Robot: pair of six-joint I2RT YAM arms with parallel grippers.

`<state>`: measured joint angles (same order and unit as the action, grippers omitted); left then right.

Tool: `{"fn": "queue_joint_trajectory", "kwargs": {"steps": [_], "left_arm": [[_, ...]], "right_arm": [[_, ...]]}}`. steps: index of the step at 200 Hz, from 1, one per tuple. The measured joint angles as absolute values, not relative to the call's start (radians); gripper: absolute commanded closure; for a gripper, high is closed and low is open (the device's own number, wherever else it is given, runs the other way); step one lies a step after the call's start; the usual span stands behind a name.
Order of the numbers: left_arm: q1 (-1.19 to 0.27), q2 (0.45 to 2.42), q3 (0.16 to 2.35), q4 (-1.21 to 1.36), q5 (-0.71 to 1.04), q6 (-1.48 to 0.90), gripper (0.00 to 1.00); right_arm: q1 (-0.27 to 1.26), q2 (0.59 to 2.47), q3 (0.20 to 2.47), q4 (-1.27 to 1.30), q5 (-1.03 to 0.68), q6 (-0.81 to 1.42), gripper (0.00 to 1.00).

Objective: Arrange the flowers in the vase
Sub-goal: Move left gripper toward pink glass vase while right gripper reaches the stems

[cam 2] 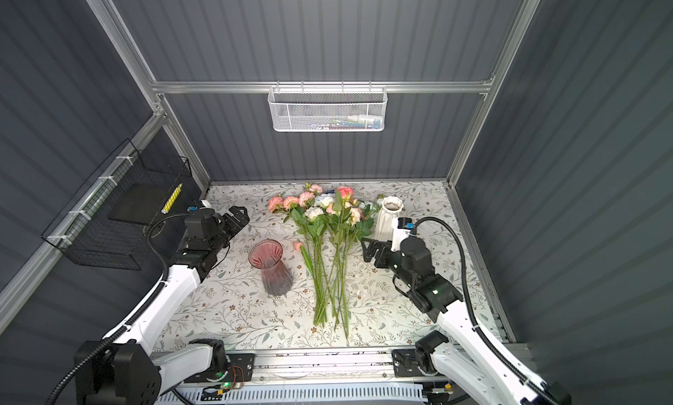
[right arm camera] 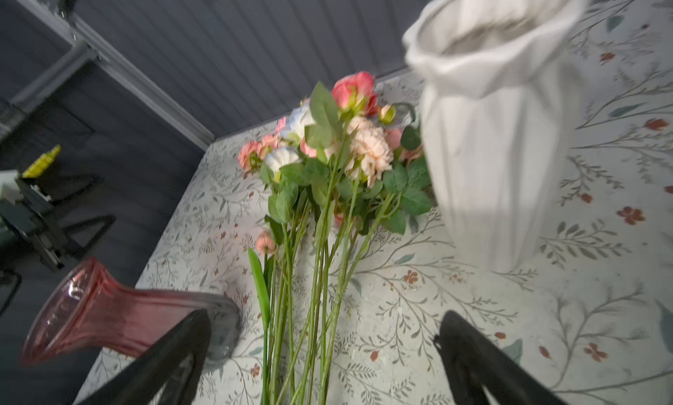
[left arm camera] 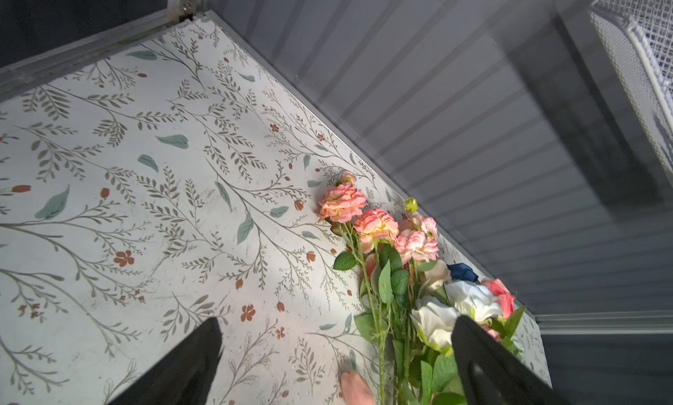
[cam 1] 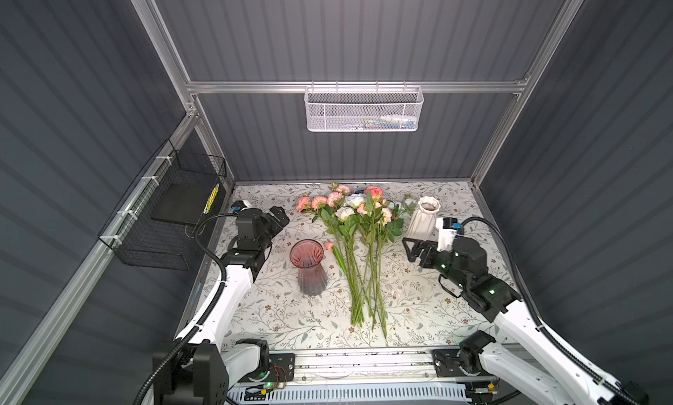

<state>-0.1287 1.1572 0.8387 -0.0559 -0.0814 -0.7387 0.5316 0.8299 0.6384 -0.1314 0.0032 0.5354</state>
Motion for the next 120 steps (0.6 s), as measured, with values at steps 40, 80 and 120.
{"fn": "queue_joint_trajectory", "kwargs": {"steps": [40,80,120], "left_arm": [[-0.274,1.16,0.869,-0.128,-0.094,-0.702,0.05],[-0.302,1.151,0.868,-0.192,-0.108,-0.687,0.05],[-0.302,1.116,0.845,-0.206,-0.102,-0.676,0.01]], "right_arm": [[0.759,1.068,0.772,-0.142,0.054,0.451,0.01],[0.894,1.402,0.987,-0.159,0.138,0.355,0.01],[0.95,1.701,1.196,-0.223,0.241,0.311,0.01]]}}
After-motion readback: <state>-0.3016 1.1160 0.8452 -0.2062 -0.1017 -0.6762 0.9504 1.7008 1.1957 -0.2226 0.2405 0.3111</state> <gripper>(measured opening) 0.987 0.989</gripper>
